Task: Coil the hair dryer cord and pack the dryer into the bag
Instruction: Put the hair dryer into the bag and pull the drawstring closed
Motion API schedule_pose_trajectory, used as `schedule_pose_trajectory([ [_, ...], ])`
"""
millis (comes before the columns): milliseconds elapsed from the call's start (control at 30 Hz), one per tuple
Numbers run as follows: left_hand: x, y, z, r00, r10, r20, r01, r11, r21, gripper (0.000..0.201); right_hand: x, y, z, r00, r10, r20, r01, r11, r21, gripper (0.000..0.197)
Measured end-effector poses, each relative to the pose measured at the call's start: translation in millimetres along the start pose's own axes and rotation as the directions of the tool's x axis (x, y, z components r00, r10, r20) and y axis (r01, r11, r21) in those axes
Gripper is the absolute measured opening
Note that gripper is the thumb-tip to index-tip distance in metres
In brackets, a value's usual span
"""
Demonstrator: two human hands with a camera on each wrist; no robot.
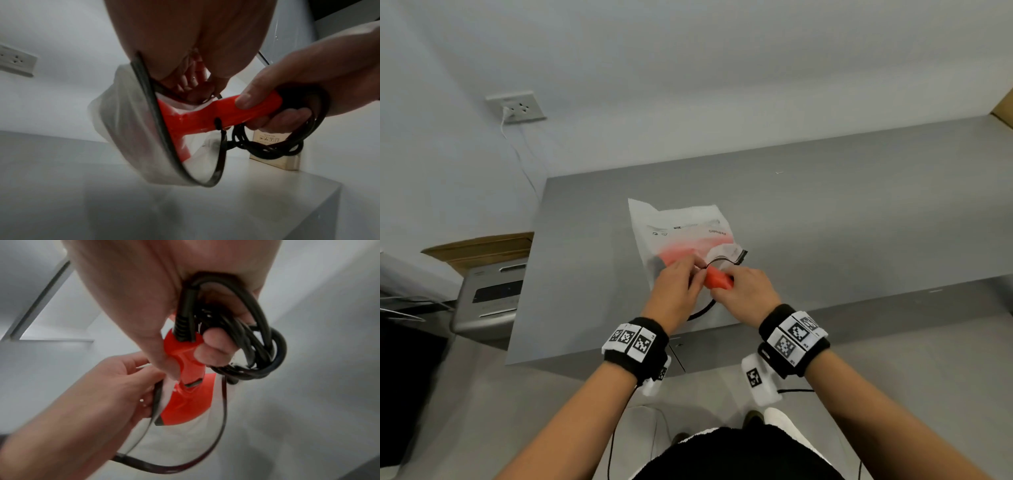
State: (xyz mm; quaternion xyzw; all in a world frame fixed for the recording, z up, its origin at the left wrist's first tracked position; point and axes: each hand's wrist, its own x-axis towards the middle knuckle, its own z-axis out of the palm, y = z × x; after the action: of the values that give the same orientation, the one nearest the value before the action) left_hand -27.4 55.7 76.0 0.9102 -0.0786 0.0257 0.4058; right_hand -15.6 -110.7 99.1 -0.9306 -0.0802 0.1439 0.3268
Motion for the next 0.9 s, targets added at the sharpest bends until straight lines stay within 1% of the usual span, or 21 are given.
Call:
schedule_pose_trajectory([
  [33, 2, 3, 2, 1.0, -0.009, 0.014, 0.009, 1.0, -0.009, 0.006, 1, -2, 1, 1.0, 0.029, -0.001, -0.029, 0.995, 0.094, 0.02],
  [100, 1, 12, 5, 1.0, 0.007, 0.029, -0.006, 0.999, -0.035, 0.009, 5, -2, 3, 0.995, 0.102, 0.017, -0.102, 0.951, 0.291, 0.019],
  [167, -2, 17, 6, 1.0, 0.027, 0.005, -0.027, 0.997, -0.071, 0.009, 7, 1, 5, 0.99, 0.14, 0.019, -0.136, 0.905, 0.402, 0.013],
  [200, -4, 17, 5, 0.999, 0.039, -0.005, -0.039, 0.997, -0.064, 0.011, 8, 3, 7, 0.99, 0.144, -0.001, -0.13, 0.894, 0.429, 0.009],
  [233, -8, 15, 3, 0.999, 0.042, -0.008, -0.042, 0.999, -0.023, 0.015, 9, 5, 8, 0.989, 0.145, -0.026, -0.118, 0.887, 0.446, 0.007],
  [333, -18, 1, -6, 1.0, 0.003, -0.021, 0.001, 0.978, 0.21, 0.033, 14, 13, 11, 0.981, 0.173, -0.086, -0.109, 0.862, 0.494, 0.011],
  [367, -20, -6, -8, 0.999, -0.016, -0.031, 0.024, 0.965, 0.26, 0.034, 15, 14, 12, 0.98, 0.177, -0.097, -0.104, 0.857, 0.505, 0.014],
  [400, -21, -10, -9, 0.998, -0.043, -0.042, 0.052, 0.962, 0.269, 0.032, 17, 14, 13, 0.979, 0.177, -0.099, -0.101, 0.85, 0.517, 0.016],
  [467, -22, -10, -9, 0.995, -0.094, -0.034, 0.099, 0.978, 0.182, 0.025, 21, 13, 17, 0.981, 0.177, -0.081, -0.104, 0.827, 0.553, 0.016],
  [533, -24, 3, -5, 0.997, -0.062, 0.04, 0.059, 0.995, 0.079, 0.021, 26, 11, 22, 0.982, 0.176, -0.071, -0.107, 0.821, 0.561, 0.013],
  [600, -28, 20, 0, 0.994, 0.018, 0.104, -0.021, 0.999, 0.032, 0.02, 33, 9, 27, 0.978, 0.186, -0.091, -0.121, 0.87, 0.478, 0.014],
  [633, -29, 25, 1, 0.994, 0.038, 0.102, -0.041, 0.999, 0.026, 0.02, 35, 8, 29, 0.977, 0.187, -0.101, -0.132, 0.907, 0.399, 0.015],
  [700, -26, 29, -1, 0.999, 0.004, 0.036, -0.004, 1.0, 0.012, 0.019, 35, 4, 32, 0.976, 0.182, -0.12, -0.143, 0.95, 0.276, 0.011],
  [733, -22, 28, -4, 0.999, -0.036, 0.006, 0.036, 0.999, 0.015, 0.021, 34, 3, 35, 0.978, 0.155, -0.137, -0.118, 0.963, 0.243, 0.009],
  [767, -17, 26, -7, 0.997, -0.075, -0.017, 0.076, 0.996, 0.042, 0.025, 31, 2, 38, 0.981, 0.102, -0.163, -0.069, 0.978, 0.198, 0.013],
  [833, -5, 24, -14, 0.992, -0.108, -0.065, 0.116, 0.985, 0.128, 0.037, 25, 5, 46, 0.979, -0.032, -0.201, 0.045, 0.997, 0.061, 0.021],
  [900, 10, 24, -16, 0.988, -0.136, -0.078, 0.148, 0.974, 0.172, 0.047, 18, 7, 52, 0.962, -0.168, -0.213, 0.159, 0.985, -0.06, 0.019],
])
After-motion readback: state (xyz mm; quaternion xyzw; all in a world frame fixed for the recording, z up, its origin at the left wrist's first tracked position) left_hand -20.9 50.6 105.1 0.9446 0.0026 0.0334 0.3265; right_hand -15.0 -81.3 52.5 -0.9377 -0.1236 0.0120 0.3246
